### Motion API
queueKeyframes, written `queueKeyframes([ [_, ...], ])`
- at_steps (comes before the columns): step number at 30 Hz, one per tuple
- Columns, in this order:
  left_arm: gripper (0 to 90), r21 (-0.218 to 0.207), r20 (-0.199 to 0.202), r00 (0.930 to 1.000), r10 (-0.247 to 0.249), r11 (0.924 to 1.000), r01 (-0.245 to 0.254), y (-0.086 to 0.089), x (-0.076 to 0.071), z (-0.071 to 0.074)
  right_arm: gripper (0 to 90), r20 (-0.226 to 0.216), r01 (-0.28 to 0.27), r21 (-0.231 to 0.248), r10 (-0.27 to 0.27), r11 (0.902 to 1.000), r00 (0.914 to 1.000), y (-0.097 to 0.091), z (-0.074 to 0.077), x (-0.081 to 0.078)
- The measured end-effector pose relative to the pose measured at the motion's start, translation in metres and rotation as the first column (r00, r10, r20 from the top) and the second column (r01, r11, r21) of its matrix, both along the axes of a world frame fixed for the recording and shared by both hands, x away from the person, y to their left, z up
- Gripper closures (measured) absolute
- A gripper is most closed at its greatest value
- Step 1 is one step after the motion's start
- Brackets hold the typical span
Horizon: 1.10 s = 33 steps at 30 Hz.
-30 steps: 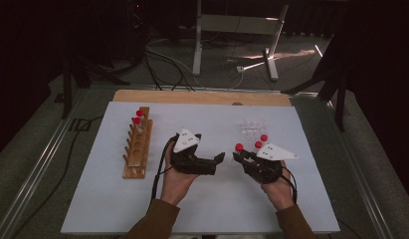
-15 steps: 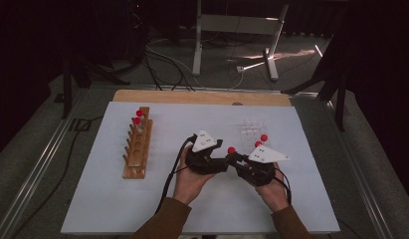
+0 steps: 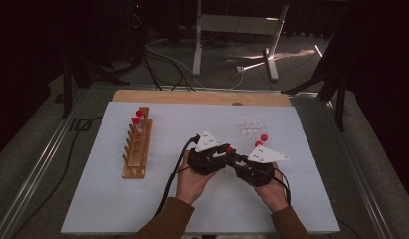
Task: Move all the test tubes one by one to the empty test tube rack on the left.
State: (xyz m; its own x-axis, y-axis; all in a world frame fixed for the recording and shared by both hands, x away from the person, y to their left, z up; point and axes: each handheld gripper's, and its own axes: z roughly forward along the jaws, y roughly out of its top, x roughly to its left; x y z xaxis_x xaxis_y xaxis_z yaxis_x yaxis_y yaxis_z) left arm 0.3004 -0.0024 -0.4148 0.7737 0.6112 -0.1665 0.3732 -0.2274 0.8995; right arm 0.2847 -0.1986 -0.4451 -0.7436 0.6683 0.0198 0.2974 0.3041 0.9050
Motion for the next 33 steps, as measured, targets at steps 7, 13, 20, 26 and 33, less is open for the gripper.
queueKeyframes([
  [7,71.0,-0.004,-0.001,0.9996,0.028,0.9996,-0.028,0.004,0.002,0.002,45.2,-0.021,-0.009,0.033,0.01,0.9994,0.9997,-0.004,-0.001,0.003],
  [13,71.0,-0.008,0.0,0.999,0.044,0.999,-0.044,0.008,0.003,0.003,25.6,-0.024,0.001,0.039,-0.001,0.9993,0.9997,-0.005,0.0,0.004],
  [20,71.0,-0.012,0.002,0.9979,0.065,0.9978,-0.065,0.015,0.005,0.006,9.9,-0.025,0.021,0.039,-0.02,0.999,0.9995,-0.008,0.001,0.005],
  [26,71.0,-0.014,0.004,0.9964,0.084,0.9964,-0.084,0.023,0.007,0.008,3.3,-0.023,0.021,0.046,-0.02,0.9987,0.9995,-0.012,0.003,0.005],
  [33,71.0,-0.02,0.005,0.9941,0.109,0.9939,-0.109,0.032,0.01,0.012,1.9,-0.015,0.013,0.059,-0.012,0.9982,0.9998,-0.015,0.005,0.005],
])
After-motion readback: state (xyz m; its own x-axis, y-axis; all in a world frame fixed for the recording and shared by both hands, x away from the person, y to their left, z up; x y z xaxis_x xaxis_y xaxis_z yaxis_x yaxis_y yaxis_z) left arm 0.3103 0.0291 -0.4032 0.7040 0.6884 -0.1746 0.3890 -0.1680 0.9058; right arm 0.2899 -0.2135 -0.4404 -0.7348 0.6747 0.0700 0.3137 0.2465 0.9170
